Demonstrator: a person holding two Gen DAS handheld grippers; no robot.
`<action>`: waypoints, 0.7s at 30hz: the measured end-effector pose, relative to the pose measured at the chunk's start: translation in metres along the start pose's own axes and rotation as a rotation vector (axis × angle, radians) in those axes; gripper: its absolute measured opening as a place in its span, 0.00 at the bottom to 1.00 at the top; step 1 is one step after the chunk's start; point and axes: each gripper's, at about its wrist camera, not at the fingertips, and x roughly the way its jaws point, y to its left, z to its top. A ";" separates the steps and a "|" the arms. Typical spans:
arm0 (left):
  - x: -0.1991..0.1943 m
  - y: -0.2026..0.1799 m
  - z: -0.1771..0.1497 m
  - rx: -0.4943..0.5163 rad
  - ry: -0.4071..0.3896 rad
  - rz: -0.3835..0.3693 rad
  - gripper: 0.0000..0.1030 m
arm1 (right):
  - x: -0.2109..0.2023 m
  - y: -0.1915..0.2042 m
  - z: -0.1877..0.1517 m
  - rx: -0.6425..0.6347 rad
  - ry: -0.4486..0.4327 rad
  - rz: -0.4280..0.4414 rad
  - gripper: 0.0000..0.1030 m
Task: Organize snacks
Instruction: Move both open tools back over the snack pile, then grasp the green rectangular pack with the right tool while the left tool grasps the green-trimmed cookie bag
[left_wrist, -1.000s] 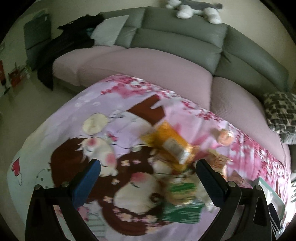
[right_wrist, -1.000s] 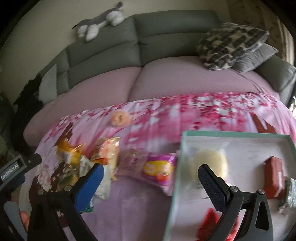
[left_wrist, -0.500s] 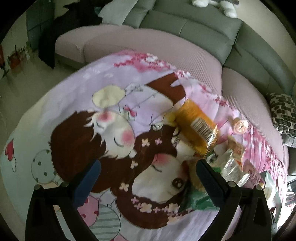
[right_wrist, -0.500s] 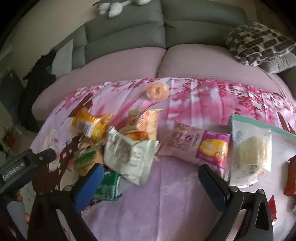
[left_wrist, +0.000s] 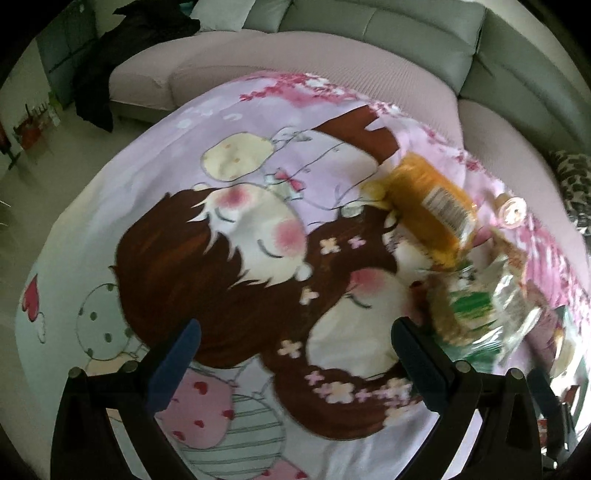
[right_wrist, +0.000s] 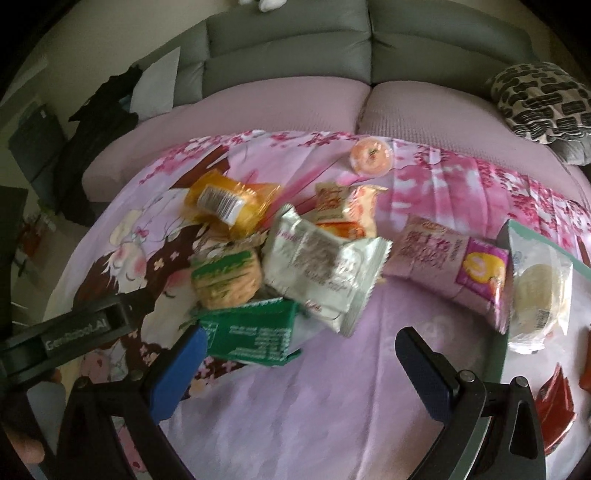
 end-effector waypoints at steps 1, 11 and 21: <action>0.000 0.002 0.000 -0.003 0.000 0.007 1.00 | 0.002 0.002 -0.001 -0.006 0.006 0.001 1.00; -0.002 0.012 0.003 -0.038 -0.011 0.000 1.00 | 0.019 0.031 -0.004 -0.097 0.007 -0.004 1.00; 0.001 0.014 0.005 -0.058 -0.004 0.006 1.00 | 0.040 0.036 -0.008 -0.103 0.026 -0.028 0.98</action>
